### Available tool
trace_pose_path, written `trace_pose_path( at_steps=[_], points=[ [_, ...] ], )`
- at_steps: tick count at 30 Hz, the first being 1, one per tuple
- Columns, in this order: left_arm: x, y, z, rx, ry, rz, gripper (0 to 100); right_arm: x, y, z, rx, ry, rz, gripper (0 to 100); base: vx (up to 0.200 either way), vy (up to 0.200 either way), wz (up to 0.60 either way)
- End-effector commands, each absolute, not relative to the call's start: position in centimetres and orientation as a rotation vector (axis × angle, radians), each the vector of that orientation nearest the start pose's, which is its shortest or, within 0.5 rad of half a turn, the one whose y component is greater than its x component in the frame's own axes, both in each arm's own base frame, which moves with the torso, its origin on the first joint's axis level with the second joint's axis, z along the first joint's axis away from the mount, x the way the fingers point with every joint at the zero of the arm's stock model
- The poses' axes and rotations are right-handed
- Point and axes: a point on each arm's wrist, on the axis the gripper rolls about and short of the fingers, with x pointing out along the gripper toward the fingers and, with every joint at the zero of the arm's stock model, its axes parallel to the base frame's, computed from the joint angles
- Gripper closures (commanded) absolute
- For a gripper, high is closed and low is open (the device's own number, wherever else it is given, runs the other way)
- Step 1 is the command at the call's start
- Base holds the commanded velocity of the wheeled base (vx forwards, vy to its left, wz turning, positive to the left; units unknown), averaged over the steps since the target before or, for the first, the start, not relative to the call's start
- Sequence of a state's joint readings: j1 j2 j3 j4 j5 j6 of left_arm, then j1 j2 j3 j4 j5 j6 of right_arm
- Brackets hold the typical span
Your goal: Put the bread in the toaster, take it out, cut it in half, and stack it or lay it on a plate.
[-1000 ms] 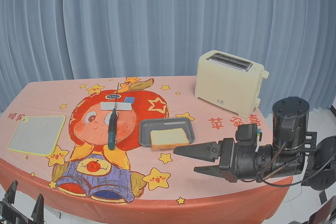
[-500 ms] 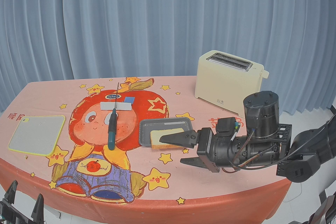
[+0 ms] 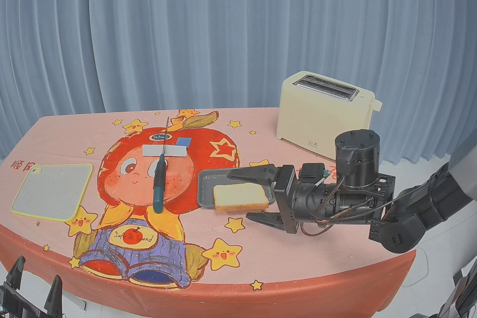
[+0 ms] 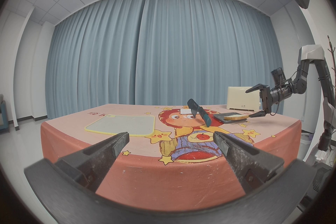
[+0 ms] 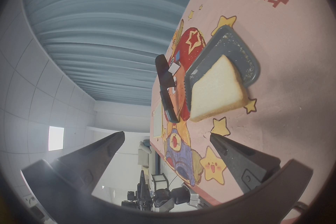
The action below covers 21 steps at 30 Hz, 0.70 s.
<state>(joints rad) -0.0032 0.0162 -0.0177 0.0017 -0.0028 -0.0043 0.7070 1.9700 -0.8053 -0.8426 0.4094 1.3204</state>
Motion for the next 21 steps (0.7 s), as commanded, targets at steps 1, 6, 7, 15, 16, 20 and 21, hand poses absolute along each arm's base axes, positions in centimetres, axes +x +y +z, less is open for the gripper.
trace_pose_path(
  at_steps=[1, 6, 7, 15, 16, 20, 21],
  points=[
    [-2.3, 0.0, 7.5, -0.006, 0.005, -0.006, 0, 26.7, 23.3, 10.3, 1.116, 1.019, 0.678, 0, 0.000, 0.000, 0.00],
    [-2.3, 0.0, 7.5, -0.005, 0.005, -0.006, 0, 26.4, 23.6, 10.1, 1.107, 1.033, 0.680, 0, 0.000, 0.000, 0.00],
    [-2.3, 0.0, 7.5, -0.006, 0.005, -0.006, 0, 26.4, 23.6, 10.0, 1.107, 1.034, 0.679, 0, 0.000, 0.000, 0.00],
    [-2.3, 0.0, 7.5, -0.005, 0.005, -0.006, 0, 27.0, 23.7, 8.8, 1.104, 1.053, 0.651, 0, 0.000, 0.000, 0.00],
    [-2.3, 0.0, 7.5, -0.005, 0.005, -0.006, 0, 27.0, 23.7, 8.8, 1.106, 1.054, 0.648, 0, 0.000, 0.000, 0.00],
    [-2.3, 0.0, 7.5, -0.005, 0.005, -0.006, 0, 27.1, 23.6, 8.5, 1.104, 1.057, 0.643, 0, 0.000, 0.000, 0.00],
    [-2.3, 0.0, 7.5, -0.005, 0.005, -0.006, 0, 27.1, 23.7, 8.5, 1.105, 1.059, 0.641, 0, 0.000, 0.000, 0.00]
  ],
)
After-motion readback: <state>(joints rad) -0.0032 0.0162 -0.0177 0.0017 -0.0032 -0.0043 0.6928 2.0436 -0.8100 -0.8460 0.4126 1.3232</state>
